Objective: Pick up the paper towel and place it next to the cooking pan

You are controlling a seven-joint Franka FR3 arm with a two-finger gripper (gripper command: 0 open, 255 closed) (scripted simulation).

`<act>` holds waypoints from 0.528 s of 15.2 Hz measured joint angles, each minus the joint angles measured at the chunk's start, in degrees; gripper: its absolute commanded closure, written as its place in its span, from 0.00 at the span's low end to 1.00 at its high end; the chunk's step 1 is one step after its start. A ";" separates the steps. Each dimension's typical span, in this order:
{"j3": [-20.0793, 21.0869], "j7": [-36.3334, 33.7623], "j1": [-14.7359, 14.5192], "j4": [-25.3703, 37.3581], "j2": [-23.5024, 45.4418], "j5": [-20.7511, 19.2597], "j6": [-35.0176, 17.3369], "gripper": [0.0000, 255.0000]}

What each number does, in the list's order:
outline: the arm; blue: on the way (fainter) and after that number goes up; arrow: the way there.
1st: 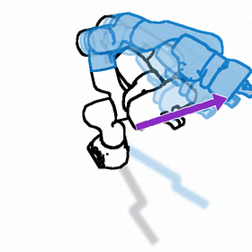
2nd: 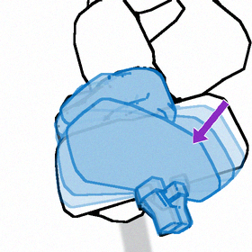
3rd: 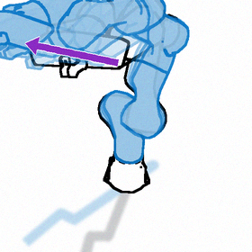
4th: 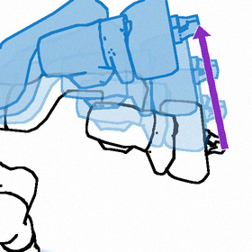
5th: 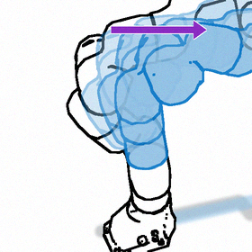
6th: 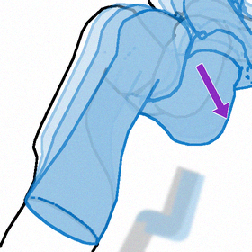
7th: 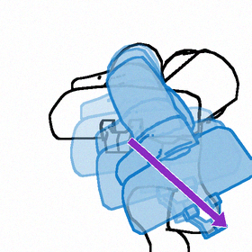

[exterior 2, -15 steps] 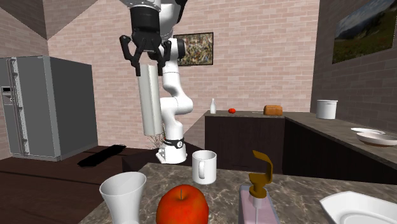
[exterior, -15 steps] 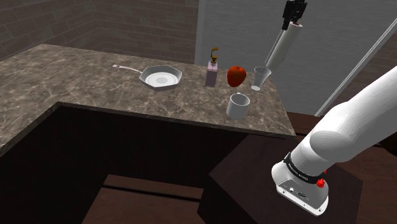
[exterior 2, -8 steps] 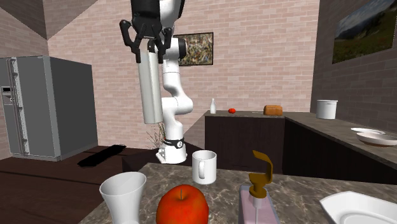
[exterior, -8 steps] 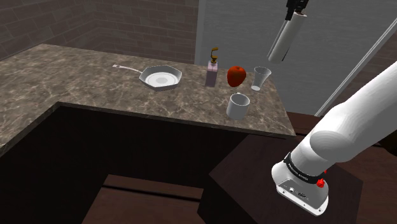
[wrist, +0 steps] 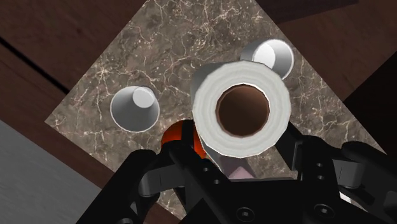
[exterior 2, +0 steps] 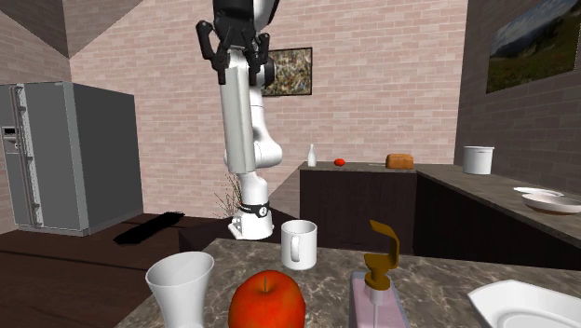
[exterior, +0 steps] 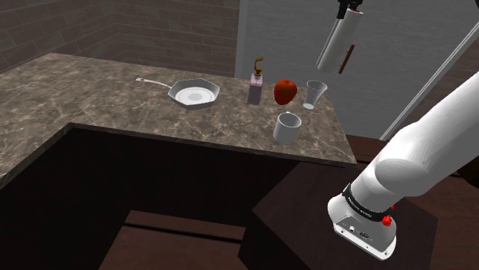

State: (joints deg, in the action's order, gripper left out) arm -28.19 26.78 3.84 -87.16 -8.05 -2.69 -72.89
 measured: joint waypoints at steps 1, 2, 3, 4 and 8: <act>0.91 -1.61 -0.63 -0.41 -0.07 0.26 -0.30 1.00; 1.74 -3.12 -1.23 -0.89 0.04 0.63 -0.86 1.00; 2.53 -4.51 -1.74 -2.30 -0.36 0.73 -1.88 1.00; 3.29 -5.86 -2.28 -2.58 -0.36 1.00 -2.15 1.00; 5.88 -10.66 -4.33 -3.26 1.29 2.57 -4.38 1.00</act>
State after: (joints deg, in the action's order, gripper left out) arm -22.32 16.12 -0.49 -90.43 -6.76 -0.13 -77.27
